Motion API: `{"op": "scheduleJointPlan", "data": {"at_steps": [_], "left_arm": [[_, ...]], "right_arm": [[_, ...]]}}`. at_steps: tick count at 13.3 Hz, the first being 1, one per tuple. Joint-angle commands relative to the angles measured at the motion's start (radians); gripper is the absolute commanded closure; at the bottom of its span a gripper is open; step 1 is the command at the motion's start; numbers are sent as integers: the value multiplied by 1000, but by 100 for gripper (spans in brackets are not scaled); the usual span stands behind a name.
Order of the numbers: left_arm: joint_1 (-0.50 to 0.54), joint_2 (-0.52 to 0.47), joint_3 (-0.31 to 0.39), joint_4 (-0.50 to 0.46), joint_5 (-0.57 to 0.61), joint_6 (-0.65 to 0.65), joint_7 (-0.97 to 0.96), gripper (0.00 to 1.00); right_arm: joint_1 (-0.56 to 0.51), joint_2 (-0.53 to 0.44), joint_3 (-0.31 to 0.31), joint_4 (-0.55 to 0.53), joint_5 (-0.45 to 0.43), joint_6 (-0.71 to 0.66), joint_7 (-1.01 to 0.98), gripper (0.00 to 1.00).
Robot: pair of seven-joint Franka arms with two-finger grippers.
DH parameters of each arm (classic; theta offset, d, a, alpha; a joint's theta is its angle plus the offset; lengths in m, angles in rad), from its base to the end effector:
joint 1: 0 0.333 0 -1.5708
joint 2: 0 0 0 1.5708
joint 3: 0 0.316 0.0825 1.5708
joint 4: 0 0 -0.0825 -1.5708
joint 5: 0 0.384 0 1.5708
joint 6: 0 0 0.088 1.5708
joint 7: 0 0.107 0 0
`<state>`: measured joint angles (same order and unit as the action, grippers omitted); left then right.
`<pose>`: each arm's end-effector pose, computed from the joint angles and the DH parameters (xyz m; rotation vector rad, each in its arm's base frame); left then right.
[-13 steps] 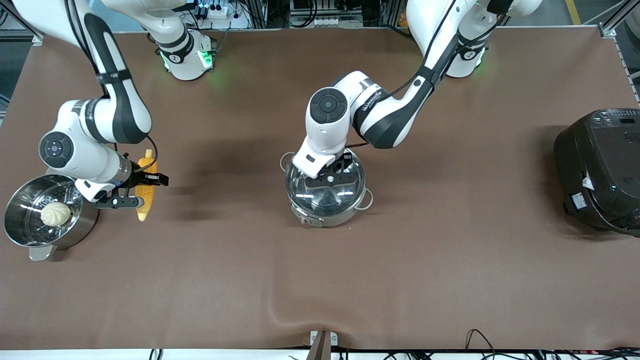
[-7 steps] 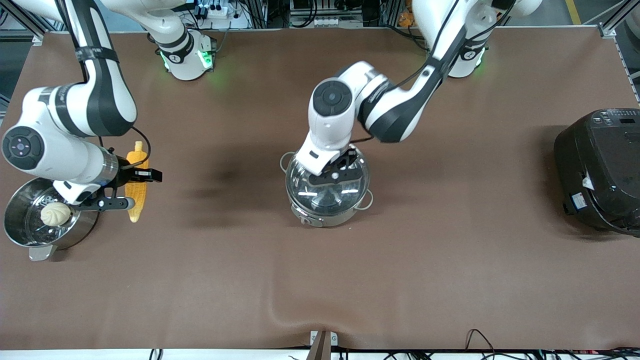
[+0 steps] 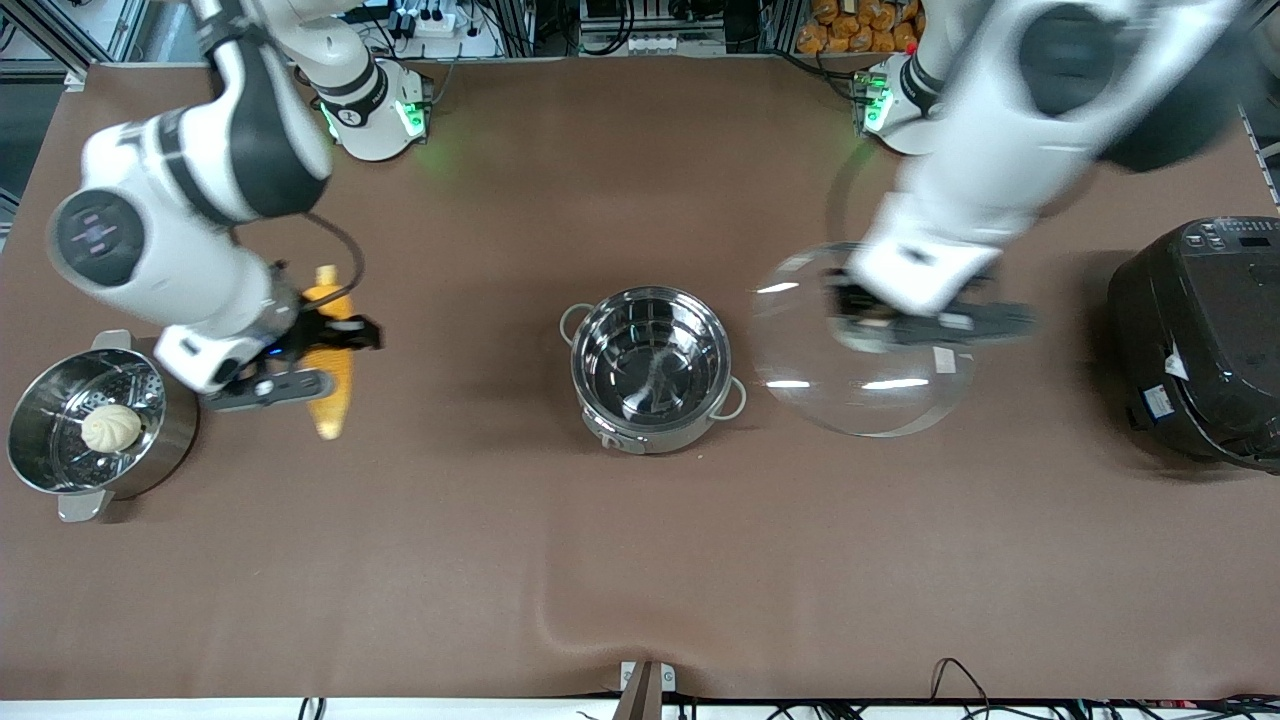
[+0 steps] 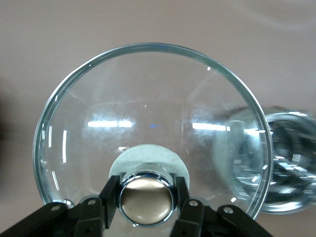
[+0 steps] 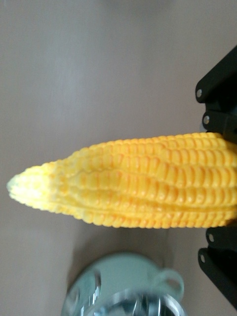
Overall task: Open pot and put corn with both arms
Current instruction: 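Lift the glass lid off with the left gripper while the right gripper lifts the corn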
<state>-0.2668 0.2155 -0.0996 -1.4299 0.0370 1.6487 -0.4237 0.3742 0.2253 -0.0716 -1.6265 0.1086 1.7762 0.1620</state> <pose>0.5875 -0.2145 0.5716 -3.1275 -0.0889 -0.0157 0.5904 0.1979 0.4827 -3.0634 -0.1773 0.1435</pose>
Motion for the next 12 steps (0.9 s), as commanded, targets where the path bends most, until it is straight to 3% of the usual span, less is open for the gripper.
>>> {"op": "scheduleJointPlan", "data": {"at_steps": [1,5,10,12], "left_arm": [[121,-97,-20,-258,0,156,113,100],[171,-90,-15,-521,15,421,112,100],[219,-22,-17,-776,15,713,98,100],[238,20,-19,-790,15,743,98,100]], "right_arm": [[90,52,-11,112,36,-20,140,100],[195,156,-11,170,75,2,272,100],[362,307,-13,232,88,203,456,100],[387,357,-13,229,82,209,459,100]]}}
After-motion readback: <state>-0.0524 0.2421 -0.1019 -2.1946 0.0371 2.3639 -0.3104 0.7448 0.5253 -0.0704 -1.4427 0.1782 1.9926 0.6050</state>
